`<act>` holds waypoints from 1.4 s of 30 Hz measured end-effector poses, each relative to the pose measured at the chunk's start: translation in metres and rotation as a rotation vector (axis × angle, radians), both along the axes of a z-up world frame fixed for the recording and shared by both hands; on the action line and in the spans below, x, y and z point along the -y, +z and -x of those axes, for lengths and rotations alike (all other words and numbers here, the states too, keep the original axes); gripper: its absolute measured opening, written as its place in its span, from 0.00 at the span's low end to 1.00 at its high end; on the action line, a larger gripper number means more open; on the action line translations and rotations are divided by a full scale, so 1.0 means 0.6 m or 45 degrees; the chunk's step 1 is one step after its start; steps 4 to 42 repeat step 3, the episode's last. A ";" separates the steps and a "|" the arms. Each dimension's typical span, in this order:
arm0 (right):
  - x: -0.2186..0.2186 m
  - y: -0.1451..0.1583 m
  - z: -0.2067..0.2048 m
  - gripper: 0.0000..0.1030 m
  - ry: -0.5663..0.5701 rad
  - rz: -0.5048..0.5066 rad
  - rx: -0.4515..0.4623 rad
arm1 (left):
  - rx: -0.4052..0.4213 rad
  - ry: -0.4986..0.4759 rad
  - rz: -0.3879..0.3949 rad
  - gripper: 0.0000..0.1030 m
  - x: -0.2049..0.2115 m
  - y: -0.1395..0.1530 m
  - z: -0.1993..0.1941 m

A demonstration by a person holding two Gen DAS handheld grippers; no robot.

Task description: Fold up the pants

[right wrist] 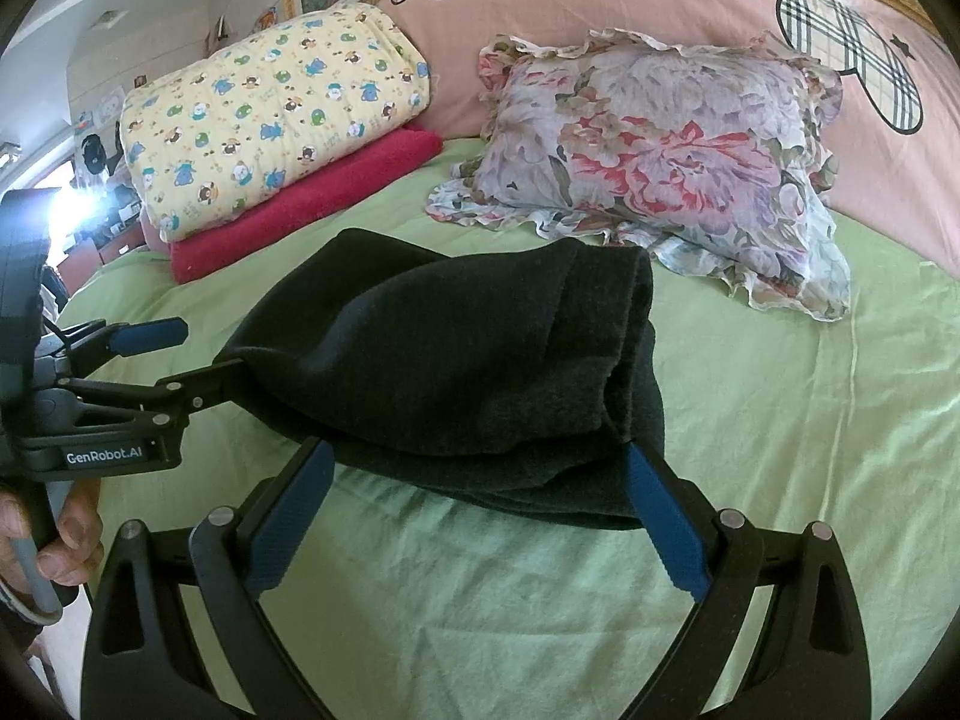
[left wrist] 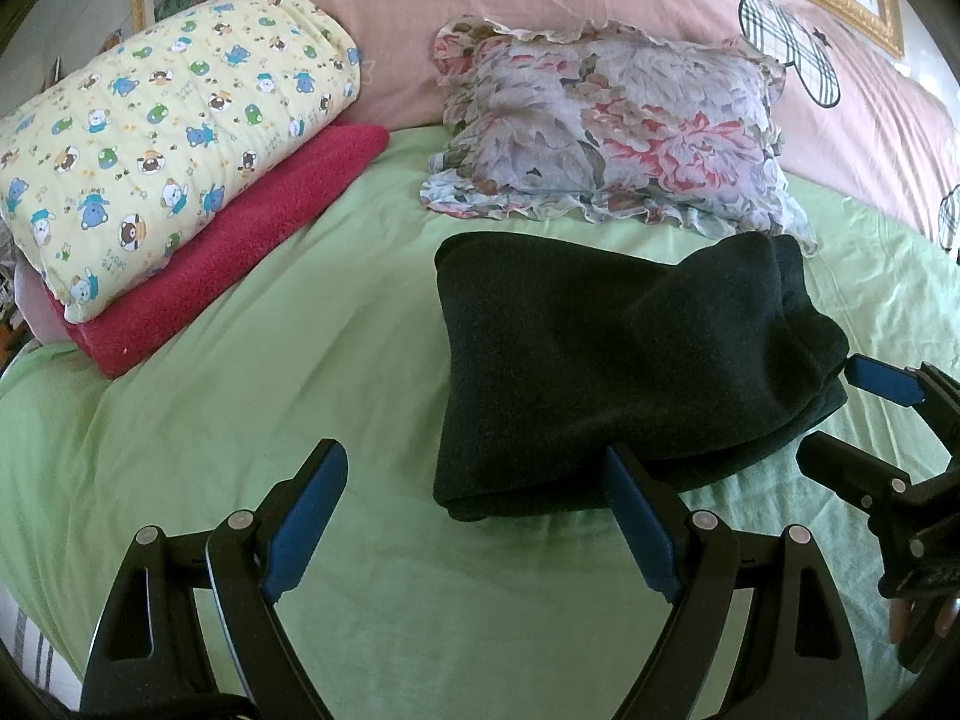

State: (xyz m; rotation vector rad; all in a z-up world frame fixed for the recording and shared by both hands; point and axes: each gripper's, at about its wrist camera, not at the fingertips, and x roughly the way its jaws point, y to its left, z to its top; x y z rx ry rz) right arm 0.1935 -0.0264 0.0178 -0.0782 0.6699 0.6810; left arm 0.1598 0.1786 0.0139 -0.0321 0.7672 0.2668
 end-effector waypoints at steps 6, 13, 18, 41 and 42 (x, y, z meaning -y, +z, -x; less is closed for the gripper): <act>0.004 0.001 -0.003 0.94 -0.012 -0.010 -0.012 | -0.003 -0.002 -0.002 0.84 0.001 0.000 -0.001; 0.004 0.001 -0.003 0.94 -0.012 -0.010 -0.012 | -0.003 -0.002 -0.002 0.84 0.001 0.000 -0.001; 0.004 0.001 -0.003 0.94 -0.012 -0.010 -0.012 | -0.003 -0.002 -0.002 0.84 0.001 0.000 -0.001; 0.004 0.001 -0.003 0.94 -0.012 -0.010 -0.012 | -0.003 -0.002 -0.002 0.84 0.001 0.000 -0.001; 0.004 0.001 -0.003 0.94 -0.012 -0.010 -0.012 | -0.003 -0.002 -0.002 0.84 0.001 0.000 -0.001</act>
